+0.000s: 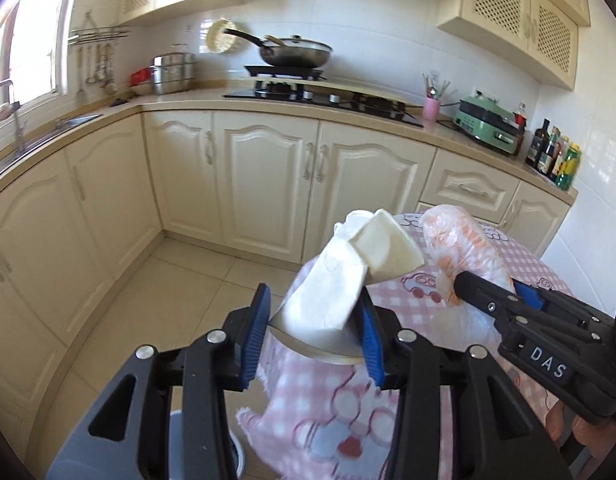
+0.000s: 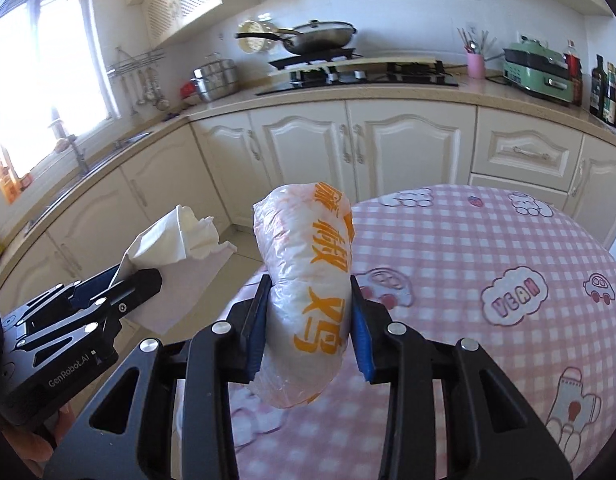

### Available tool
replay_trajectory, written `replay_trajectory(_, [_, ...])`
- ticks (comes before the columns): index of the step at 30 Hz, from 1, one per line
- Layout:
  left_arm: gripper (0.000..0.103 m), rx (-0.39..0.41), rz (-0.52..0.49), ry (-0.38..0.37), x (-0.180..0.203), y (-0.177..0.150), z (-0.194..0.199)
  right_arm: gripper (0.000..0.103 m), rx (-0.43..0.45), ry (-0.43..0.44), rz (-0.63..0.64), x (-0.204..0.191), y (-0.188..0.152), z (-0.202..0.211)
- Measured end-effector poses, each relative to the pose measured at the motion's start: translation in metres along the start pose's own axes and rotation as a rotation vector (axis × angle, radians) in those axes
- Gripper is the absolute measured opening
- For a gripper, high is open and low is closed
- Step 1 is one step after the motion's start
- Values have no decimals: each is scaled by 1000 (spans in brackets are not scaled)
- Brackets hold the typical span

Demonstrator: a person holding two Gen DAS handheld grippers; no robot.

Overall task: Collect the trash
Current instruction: 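Carry both items over the blue bucket and open the left tool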

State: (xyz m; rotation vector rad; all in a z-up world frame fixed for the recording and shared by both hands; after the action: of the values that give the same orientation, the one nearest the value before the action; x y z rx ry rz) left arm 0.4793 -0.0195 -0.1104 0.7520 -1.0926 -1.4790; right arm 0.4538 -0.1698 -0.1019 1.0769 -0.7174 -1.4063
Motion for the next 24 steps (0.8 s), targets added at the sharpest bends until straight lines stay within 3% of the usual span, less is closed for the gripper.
replay_trajectory(12, [41, 7, 93, 195, -94, -38, 115, 34, -48, 197, 83, -133, -47, 37])
replay_trajectory(17, [41, -29, 148, 277, -139, -73, 136, 34, -106, 260, 122, -181, -84, 31])
replay_trajectory(24, [41, -123, 215, 371, -193, -130, 137, 34, -196, 289, 171, -216, -139, 10])
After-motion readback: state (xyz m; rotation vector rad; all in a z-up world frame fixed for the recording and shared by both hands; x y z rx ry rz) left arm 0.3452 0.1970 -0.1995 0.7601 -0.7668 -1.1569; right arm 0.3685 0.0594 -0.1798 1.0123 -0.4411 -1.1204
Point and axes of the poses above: each gripper's, at about its wrist camera, not at the fingertips, and z roughly against the way its jaws point, x to its right, y to its top, the point moved 8 cm from there along -z, roughly the way its jaws point, and after that the axes turned 15 degrees about x, right-handed, at the moved point
